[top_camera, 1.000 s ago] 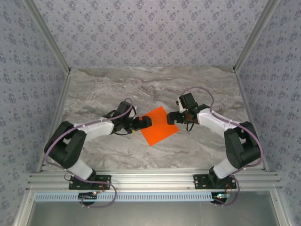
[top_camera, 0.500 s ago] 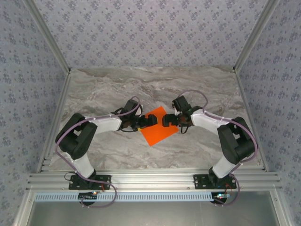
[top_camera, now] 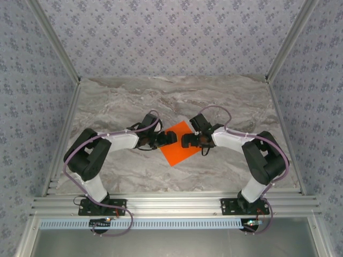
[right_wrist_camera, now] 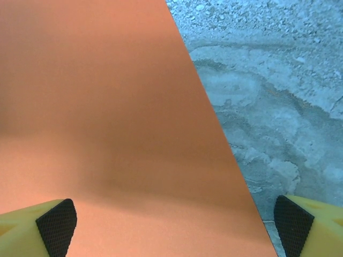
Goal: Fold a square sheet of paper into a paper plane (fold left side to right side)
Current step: Pick up the square sheet of paper from the center of the table.
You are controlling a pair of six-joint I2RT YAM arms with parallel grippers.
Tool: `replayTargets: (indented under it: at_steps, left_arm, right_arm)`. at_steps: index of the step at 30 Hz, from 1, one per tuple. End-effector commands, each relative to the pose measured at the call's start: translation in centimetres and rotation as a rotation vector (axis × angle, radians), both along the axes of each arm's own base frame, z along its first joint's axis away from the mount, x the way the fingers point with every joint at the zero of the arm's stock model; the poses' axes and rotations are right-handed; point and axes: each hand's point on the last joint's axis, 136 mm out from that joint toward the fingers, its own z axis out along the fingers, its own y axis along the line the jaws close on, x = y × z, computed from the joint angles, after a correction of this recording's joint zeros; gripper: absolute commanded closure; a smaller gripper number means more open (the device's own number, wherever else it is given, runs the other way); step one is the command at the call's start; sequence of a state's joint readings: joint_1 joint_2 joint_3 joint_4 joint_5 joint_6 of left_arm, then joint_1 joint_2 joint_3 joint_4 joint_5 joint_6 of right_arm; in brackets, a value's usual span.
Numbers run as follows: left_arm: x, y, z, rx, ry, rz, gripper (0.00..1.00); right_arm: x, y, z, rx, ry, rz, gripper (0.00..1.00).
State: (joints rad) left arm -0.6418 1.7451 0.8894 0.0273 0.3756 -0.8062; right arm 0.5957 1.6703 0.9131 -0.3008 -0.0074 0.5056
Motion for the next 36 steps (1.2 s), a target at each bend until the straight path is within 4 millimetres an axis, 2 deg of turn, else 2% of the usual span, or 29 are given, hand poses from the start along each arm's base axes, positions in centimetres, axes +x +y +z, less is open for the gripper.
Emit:
replayTargets:
  at_steps: [1, 9, 14, 18, 22, 25, 31, 36]
  left_arm:
    - [-0.9, 0.5, -1.9, 0.039, 0.058, 0.007, 0.21]
    - [-0.9, 0.5, -1.9, 0.038, 0.059, 0.016, 0.27]
    - [-0.8, 0.5, -1.6, 0.029, 0.049, 0.022, 0.29]
    - [-0.6, 0.5, -0.4, 0.009, 0.018, 0.028, 0.30]
    - [-0.1, 1.2, 1.7, -0.025, -0.029, 0.040, 0.30]
    - [0.2, 2.3, 3.5, -0.058, -0.064, 0.054, 0.29]
    - [0.9, 5.2, 7.7, -0.146, -0.148, 0.058, 0.25]
    - [1.2, 6.6, 12.3, -0.224, -0.285, -0.003, 0.21]
  right_arm:
    - [-2.0, 2.1, -0.9, 0.075, 0.082, 0.028, 0.03]
    - [-1.8, 4.6, 0.5, 0.157, 0.079, 0.071, 0.15]
    - [-1.6, 4.9, 1.0, 0.163, 0.067, 0.080, 0.22]
    - [-1.7, 4.5, 0.7, 0.156, 0.072, 0.084, 0.34]
    - [-1.8, 4.5, 0.8, 0.178, 0.071, 0.099, 0.51]
    - [-1.6, 4.5, 1.5, 0.206, 0.046, 0.115, 0.60]
    - [-0.9, 5.5, 5.5, 0.438, -0.052, 0.200, 0.71]
    - [-1.6, 5.5, 9.7, 0.599, -0.110, 0.313, 0.74]
